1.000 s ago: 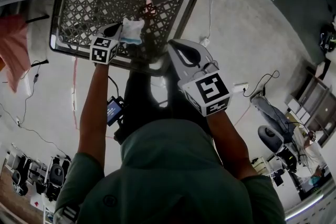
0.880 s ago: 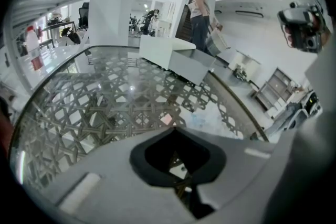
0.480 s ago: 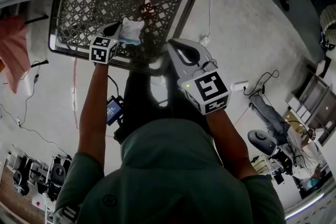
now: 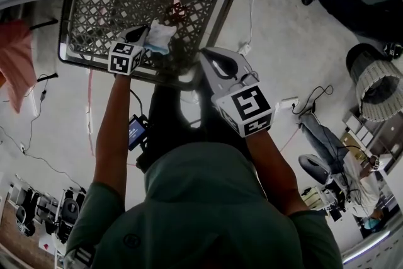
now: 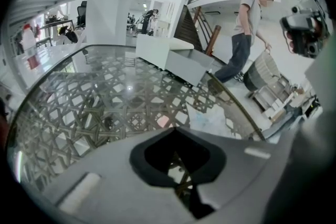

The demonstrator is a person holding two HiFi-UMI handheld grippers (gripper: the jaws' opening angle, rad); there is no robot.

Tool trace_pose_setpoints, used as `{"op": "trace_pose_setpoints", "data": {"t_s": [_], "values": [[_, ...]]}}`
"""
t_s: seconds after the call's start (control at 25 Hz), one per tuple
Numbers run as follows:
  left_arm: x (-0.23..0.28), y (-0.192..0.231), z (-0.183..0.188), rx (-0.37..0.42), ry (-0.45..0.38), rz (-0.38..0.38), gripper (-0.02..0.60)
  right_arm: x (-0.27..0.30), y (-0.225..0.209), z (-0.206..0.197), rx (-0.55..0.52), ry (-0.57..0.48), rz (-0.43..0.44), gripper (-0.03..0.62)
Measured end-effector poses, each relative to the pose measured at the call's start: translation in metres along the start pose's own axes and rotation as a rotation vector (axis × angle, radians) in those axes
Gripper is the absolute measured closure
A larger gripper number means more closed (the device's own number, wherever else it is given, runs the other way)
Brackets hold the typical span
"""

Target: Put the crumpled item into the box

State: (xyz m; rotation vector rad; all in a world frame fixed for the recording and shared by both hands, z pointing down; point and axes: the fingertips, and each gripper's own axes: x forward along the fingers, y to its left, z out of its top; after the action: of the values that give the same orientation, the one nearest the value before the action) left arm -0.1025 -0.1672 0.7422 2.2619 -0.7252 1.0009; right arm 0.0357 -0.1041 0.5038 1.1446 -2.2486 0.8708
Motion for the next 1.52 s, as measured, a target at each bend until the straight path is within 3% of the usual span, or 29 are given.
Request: {"op": "trace_pose_setpoints", "data": {"t_s": [0.44, 1.52], "values": [[-0.007, 0.009, -0.003, -0.032, -0.012, 0.011, 0.573, 0.007, 0.008, -0.001, -0.006, 0.017, 0.016, 0.588], [-0.013, 0.007, -0.003, -0.012, -0.006, 0.006, 0.580, 0.015, 0.010, -0.013, 0.010, 0.037, 0.024, 0.588]]}}
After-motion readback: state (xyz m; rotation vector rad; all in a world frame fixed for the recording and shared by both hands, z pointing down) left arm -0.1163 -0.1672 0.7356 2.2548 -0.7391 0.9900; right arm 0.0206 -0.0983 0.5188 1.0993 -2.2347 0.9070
